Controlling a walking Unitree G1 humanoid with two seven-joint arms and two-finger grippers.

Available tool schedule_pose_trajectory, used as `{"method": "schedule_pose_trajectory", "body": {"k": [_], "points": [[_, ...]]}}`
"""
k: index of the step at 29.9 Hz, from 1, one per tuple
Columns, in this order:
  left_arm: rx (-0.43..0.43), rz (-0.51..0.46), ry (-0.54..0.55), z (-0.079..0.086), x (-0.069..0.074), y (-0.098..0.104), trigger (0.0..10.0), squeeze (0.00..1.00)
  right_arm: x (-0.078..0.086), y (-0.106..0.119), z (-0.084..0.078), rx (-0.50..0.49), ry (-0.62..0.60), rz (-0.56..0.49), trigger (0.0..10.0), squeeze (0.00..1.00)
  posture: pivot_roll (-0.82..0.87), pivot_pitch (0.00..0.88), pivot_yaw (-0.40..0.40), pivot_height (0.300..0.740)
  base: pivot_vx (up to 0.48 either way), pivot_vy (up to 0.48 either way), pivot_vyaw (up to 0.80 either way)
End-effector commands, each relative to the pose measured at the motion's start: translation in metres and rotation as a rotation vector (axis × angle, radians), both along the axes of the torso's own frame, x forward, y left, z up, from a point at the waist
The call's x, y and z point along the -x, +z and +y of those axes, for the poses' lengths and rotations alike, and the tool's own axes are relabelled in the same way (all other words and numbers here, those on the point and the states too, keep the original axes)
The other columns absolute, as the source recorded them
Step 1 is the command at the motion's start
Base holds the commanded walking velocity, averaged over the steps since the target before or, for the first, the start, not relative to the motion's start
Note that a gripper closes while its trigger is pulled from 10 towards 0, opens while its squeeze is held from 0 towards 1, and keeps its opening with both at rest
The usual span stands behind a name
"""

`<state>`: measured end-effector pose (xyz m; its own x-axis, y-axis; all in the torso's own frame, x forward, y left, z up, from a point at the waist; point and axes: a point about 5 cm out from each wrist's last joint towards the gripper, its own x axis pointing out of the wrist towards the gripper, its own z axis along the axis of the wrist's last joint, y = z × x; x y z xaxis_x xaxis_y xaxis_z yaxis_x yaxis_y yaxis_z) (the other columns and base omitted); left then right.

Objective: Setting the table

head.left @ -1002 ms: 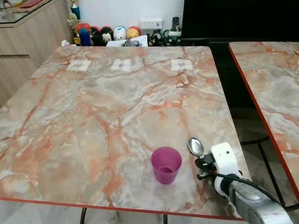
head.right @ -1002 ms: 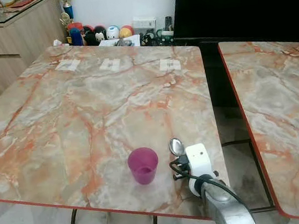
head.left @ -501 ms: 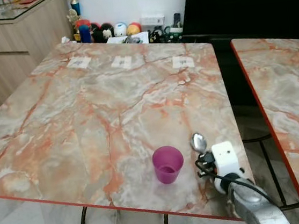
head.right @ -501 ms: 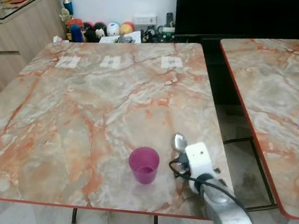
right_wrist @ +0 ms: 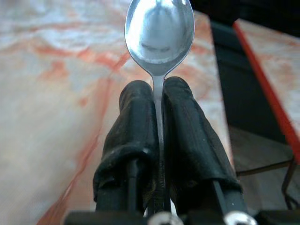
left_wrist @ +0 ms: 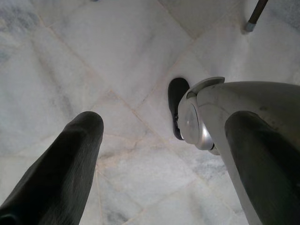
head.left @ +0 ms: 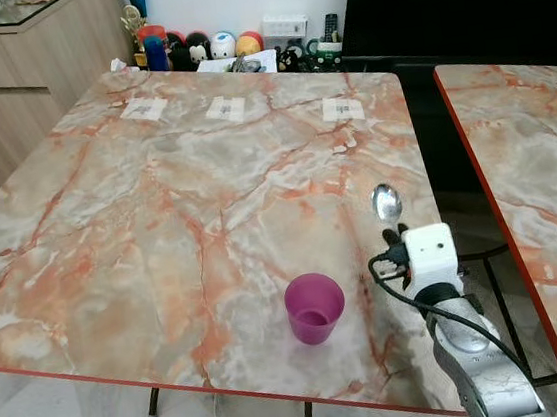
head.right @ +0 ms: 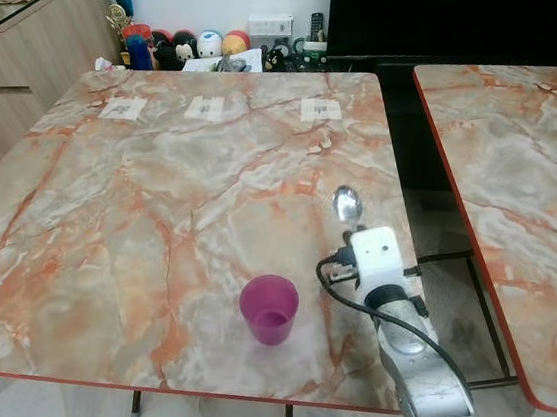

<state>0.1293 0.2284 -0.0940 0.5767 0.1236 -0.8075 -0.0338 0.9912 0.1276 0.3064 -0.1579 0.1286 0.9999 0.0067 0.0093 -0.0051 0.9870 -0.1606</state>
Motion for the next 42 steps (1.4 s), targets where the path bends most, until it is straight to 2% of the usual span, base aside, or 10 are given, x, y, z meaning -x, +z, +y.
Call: {"method": "schedule_pose_trajectory", "body": {"k": [1, 3, 6, 8, 14, 22, 32, 35, 37, 42], "points": [[0.004, 0.045, 0.013, 0.001, 0.010, -0.004, 10.0, 0.00, -0.002, 0.007, -0.015, 0.092, -0.051, -0.031, 10.0, 0.00, 0.02, 0.090, -0.050, 0.740, 0.000, 0.000, 0.00], [0.002, 0.044, 0.015, 0.002, 0.010, -0.004, 10.0, 0.00, -0.004, 0.006, -0.026, 0.123, -0.105, -0.028, 10.0, 0.00, 0.02, 0.087, -0.050, 0.740, 0.000, 0.000, 0.00], [-0.001, 0.042, 0.017, 0.003, 0.009, -0.003, 10.0, 0.00, -0.006, 0.011, -0.035, 0.050, -0.132, -0.058, 10.0, 0.00, 0.02, 0.078, -0.045, 0.740, 0.000, 0.000, 0.00], [-0.001, 0.039, 0.020, 0.003, 0.008, -0.003, 10.0, 0.00, -0.006, 0.020, -0.027, -0.022, -0.082, -0.106, 10.0, 0.00, 0.01, 0.070, -0.041, 0.740, 0.000, 0.000, 0.00], [0.016, 0.013, 0.047, 0.002, 0.002, -0.001, 10.0, 0.00, 0.008, 0.022, -0.007, -0.105, -0.006, -0.159, 10.0, 0.00, 0.02, 0.054, -0.039, 0.740, 0.000, 0.000, 0.00], [0.009, 0.016, 0.028, 0.002, 0.002, -0.001, 10.0, 0.00, 0.013, 0.033, -0.002, -0.127, 0.034, -0.243, 10.0, 0.00, 0.01, 0.040, -0.037, 0.740, 0.000, 0.000, 0.00], [0.001, 0.016, 0.004, 0.000, 0.003, -0.001, 10.0, 0.00, 0.015, 0.037, -0.002, -0.128, 0.041, -0.259, 10.0, 0.00, 0.01, 0.030, -0.047, 0.740, 0.000, -0.130, 0.00], [-0.006, 0.011, 0.013, 0.001, 0.002, -0.001, 10.0, 0.00, 0.015, 0.037, -0.005, -0.111, -0.013, -0.268, 10.0, 0.00, 0.02, 0.035, -0.050, 0.740, 0.000, -0.389, 0.00], [-0.009, 0.006, 0.015, 0.001, 0.002, -0.001, 10.0, 0.00, 0.017, 0.038, -0.015, -0.135, -0.078, -0.272, 10.0, 0.00, 0.00, 0.049, -0.050, 0.740, 0.000, -0.388, -0.77], [-0.011, 0.008, 0.006, 0.000, 0.000, -0.001, 10.0, 0.00, 0.019, 0.035, -0.019, -0.132, -0.095, -0.256, 10.0, 0.00, 0.00, 0.056, -0.049, 0.740, 0.000, -0.387, -0.76]]}}
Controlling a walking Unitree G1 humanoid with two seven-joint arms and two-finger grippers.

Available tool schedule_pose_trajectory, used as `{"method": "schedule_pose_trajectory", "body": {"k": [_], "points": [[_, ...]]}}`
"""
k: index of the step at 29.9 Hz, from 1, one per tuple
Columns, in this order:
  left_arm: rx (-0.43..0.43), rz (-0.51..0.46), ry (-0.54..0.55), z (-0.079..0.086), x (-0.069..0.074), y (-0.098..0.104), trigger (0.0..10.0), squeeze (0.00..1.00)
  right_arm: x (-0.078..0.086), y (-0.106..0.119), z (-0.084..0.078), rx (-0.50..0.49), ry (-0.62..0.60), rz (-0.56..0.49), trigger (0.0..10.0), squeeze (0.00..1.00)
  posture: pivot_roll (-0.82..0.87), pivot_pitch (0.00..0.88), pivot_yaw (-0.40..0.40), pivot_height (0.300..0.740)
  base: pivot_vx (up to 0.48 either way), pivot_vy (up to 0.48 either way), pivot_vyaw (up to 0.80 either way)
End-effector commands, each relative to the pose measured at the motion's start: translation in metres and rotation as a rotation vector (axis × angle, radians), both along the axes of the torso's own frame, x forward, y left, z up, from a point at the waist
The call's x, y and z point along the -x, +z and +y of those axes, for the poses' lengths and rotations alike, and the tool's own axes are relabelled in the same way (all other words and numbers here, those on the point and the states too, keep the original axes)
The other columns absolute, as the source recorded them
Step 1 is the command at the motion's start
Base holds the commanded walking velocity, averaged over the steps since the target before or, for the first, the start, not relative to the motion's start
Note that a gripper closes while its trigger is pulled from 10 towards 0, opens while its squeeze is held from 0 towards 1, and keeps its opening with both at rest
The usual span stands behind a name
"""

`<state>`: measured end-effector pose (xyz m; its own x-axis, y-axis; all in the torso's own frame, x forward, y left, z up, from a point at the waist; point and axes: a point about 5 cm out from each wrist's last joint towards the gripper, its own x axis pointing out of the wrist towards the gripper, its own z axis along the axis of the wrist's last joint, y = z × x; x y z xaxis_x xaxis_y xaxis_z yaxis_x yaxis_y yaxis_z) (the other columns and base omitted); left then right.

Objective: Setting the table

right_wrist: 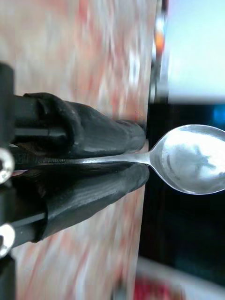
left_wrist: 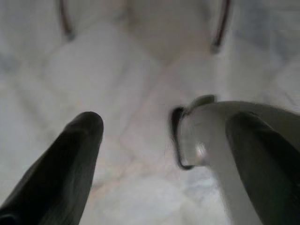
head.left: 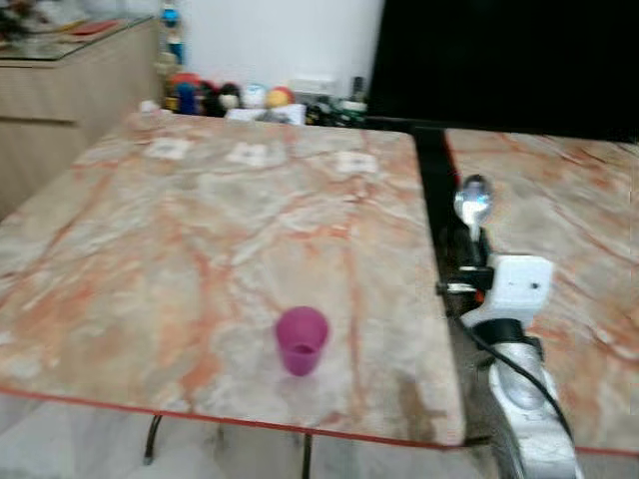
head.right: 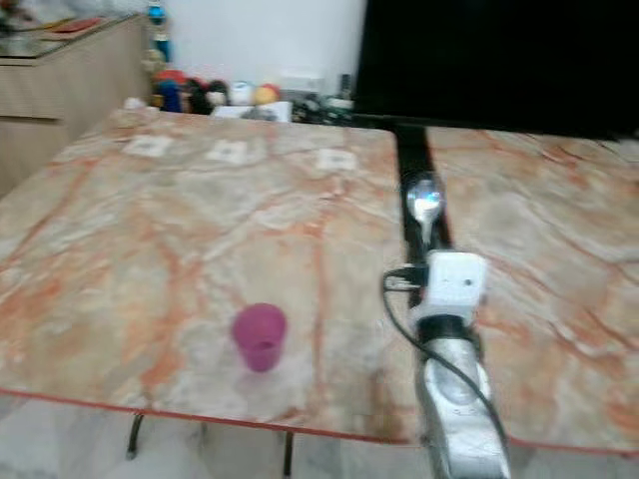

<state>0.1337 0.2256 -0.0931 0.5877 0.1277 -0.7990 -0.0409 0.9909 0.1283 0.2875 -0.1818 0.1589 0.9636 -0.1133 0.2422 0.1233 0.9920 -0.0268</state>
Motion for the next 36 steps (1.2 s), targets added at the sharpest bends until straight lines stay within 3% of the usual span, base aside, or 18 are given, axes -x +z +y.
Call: {"method": "schedule_pose_trajectory", "body": {"k": [1, 20, 36], "points": [[-0.014, 0.026, -0.006, 0.002, 0.004, -0.001, 10.0, 0.00, 0.000, 0.005, 0.005, -0.012, 0.009, -0.016, 10.0, 0.00, -0.01, 0.057, -0.049, 0.740, 0.000, -0.386, -0.76], [-0.035, 0.038, -0.018, 0.005, 0.004, -0.001, 10.0, 0.00, -0.008, 0.004, 0.019, -0.028, 0.025, -0.011, 10.0, 0.00, 0.00, 0.069, -0.029, 0.740, 0.000, -0.389, 0.00], [-0.041, 0.039, -0.027, 0.008, 0.005, -0.001, 10.0, 0.00, -0.010, 0.007, 0.018, -0.006, 0.018, -0.025, 10.0, 0.00, 0.00, 0.092, -0.017, 0.740, 0.000, -0.399, 0.00]]}}
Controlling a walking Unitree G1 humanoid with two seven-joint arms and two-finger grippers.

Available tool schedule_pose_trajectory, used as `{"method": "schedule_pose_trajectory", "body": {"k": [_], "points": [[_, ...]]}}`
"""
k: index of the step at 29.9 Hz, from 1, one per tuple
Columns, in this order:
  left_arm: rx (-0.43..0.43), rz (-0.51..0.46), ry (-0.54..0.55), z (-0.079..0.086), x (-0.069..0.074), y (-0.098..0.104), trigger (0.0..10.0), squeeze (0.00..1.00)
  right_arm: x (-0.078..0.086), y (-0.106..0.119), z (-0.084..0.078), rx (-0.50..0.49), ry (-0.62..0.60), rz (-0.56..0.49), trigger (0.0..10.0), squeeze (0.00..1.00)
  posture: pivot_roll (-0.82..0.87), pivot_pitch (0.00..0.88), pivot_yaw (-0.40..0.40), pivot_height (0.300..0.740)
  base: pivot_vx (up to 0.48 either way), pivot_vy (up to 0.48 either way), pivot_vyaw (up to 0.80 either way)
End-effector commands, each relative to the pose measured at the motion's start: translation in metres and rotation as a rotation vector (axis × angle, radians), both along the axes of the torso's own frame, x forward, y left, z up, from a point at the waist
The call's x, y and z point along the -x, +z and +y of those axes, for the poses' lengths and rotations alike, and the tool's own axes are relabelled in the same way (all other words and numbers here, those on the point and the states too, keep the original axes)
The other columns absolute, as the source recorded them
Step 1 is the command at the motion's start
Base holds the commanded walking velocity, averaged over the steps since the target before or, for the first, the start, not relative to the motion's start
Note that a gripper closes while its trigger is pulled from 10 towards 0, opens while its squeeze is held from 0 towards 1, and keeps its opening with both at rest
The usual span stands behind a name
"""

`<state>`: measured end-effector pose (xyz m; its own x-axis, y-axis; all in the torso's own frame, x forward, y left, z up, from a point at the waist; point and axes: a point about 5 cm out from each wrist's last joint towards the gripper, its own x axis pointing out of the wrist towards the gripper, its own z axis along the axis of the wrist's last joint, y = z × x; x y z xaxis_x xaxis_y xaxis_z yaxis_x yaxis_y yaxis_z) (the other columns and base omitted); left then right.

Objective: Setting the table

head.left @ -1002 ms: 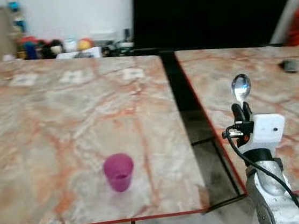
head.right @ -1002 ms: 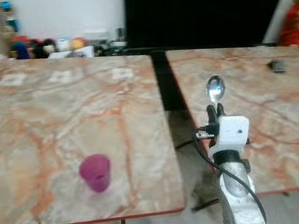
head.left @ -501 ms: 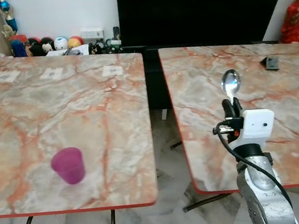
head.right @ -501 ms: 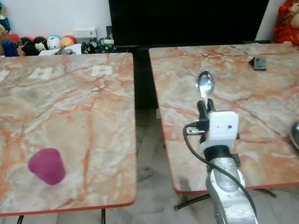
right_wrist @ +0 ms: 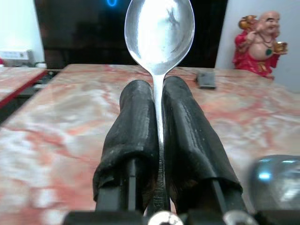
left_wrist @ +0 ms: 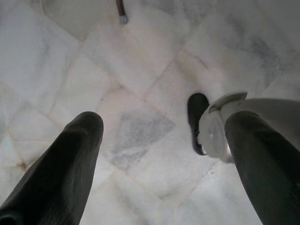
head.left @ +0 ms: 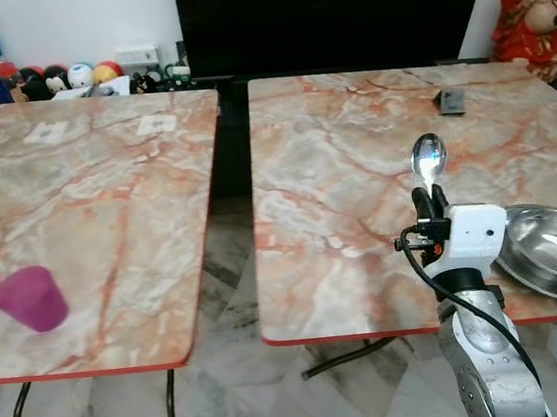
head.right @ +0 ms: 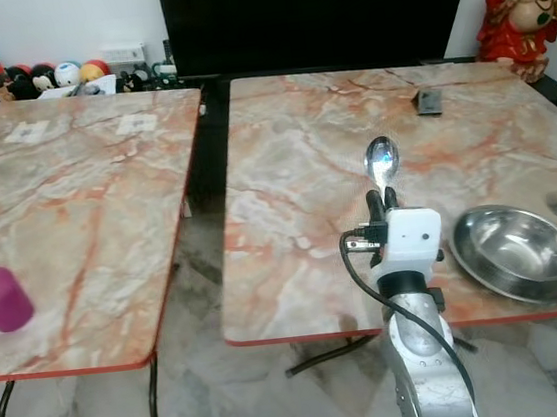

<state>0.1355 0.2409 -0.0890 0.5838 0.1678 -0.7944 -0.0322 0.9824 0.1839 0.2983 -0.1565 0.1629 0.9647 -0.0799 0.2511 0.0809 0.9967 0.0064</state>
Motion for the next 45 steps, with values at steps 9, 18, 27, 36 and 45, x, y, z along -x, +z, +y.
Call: {"method": "schedule_pose_trajectory", "body": {"k": [9, 18, 27, 36, 45], "points": [[0.015, 0.033, -0.026, -0.0087, 0.0056, -0.0046, 10.0, 0.00, -0.0028, 0.0044, -0.0134, 0.024, -0.046, -0.014, 10.0, 0.00, -0.01, 0.099, -0.017, 0.740, 0.000, -0.402, 0.00], [0.016, 0.029, -0.028, -0.0107, 0.0043, -0.0046, 10.0, 0.00, -0.0043, 0.0022, -0.0095, 0.015, -0.038, -0.005, 10.0, 0.00, -0.01, 0.099, -0.018, 0.740, 0.000, -0.401, 0.00], [0.019, 0.027, -0.034, -0.0121, 0.0041, -0.0048, 10.0, 0.00, -0.0052, 0.0022, -0.0104, 0.018, -0.039, -0.004, 10.0, 0.00, -0.01, 0.092, -0.019, 0.740, 0.000, -0.404, 0.00], [0.027, 0.023, -0.027, -0.0121, 0.0048, -0.0048, 10.0, 0.00, -0.0059, 0.0006, -0.0108, -0.022, -0.057, 0.003, 10.0, 0.00, -0.01, 0.081, -0.015, 0.740, 0.000, -0.035, 0.00], [0.032, 0.024, -0.020, -0.0102, 0.0042, -0.0043, 10.0, 0.00, -0.0079, 0.0004, -0.0089, -0.033, -0.053, 0.004, 10.0, 0.00, -0.01, 0.075, -0.012, 0.740, 0.000, 0.000, 0.00]]}}
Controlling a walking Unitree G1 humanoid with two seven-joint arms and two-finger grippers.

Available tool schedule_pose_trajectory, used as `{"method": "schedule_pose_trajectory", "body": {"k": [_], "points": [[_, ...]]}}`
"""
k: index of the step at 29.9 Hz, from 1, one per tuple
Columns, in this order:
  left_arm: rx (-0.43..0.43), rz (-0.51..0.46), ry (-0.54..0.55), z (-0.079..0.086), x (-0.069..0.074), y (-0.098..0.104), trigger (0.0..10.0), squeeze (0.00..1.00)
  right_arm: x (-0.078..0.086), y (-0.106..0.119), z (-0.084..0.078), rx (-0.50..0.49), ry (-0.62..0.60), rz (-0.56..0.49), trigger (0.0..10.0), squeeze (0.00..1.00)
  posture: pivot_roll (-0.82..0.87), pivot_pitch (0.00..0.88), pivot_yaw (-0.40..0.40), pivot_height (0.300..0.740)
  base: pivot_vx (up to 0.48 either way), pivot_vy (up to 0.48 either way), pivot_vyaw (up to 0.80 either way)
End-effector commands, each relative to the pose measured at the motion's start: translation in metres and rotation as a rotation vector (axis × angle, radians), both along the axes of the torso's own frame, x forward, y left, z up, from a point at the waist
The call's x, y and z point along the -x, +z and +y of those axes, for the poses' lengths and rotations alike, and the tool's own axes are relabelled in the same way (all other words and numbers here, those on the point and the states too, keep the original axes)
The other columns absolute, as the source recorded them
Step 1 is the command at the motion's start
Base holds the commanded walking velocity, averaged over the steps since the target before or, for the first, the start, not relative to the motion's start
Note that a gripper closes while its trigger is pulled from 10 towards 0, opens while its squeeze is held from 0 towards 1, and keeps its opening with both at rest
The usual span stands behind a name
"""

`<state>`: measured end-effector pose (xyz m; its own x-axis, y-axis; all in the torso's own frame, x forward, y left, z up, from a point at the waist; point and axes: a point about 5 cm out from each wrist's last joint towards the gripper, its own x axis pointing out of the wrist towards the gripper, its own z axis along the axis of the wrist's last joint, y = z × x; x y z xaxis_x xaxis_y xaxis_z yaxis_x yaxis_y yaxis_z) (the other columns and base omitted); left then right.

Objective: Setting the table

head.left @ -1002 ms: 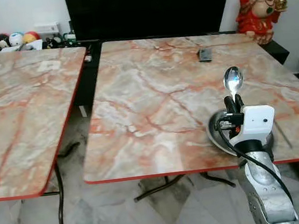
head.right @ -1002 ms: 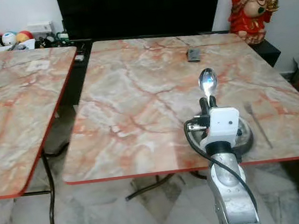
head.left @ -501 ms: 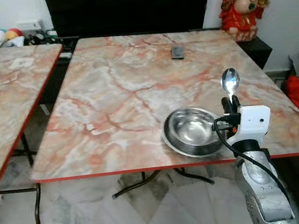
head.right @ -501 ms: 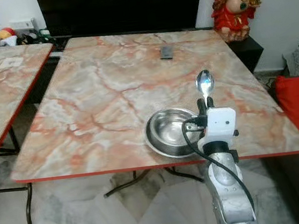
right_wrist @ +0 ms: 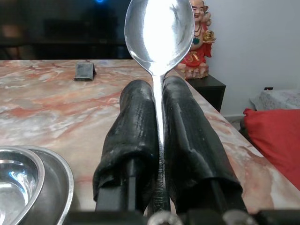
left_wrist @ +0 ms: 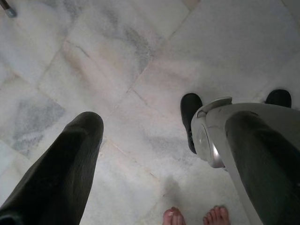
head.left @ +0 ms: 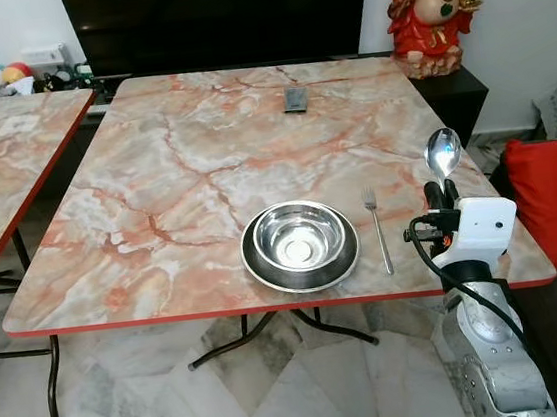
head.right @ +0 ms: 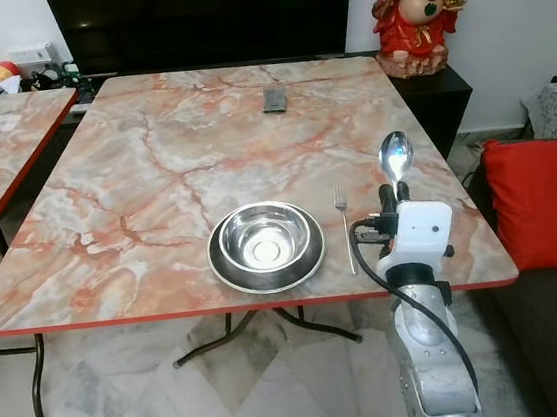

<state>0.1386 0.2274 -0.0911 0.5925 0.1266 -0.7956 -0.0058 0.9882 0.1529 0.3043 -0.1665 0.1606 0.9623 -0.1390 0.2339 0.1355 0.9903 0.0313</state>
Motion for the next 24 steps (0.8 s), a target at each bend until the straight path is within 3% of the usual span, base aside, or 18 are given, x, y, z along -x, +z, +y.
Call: {"method": "schedule_pose_trajectory", "body": {"k": [1, 5, 24], "points": [[0.001, 0.030, 0.006, 0.0034, 0.0068, -0.0021, 10.0, 0.00, -0.0024, 0.0029, 0.0013, -0.012, -0.002, -0.011, 10.0, 0.00, -0.01, 0.077, -0.012, 0.740, 0.000, 0.000, 0.00], [0.000, 0.031, 0.004, 0.0034, 0.0063, -0.0020, 10.0, 0.00, -0.0017, 0.0030, 0.0015, -0.057, -0.009, -0.006, 10.0, 0.00, -0.01, 0.080, -0.011, 0.740, 0.257, 0.000, 0.00], [0.007, 0.037, 0.010, 0.0082, 0.0107, -0.0021, 10.0, 0.00, -0.0028, 0.0032, 0.0024, -0.060, -0.011, -0.011, 10.0, 0.00, -0.01, 0.088, -0.007, 0.740, 0.307, 0.000, 0.00]]}}
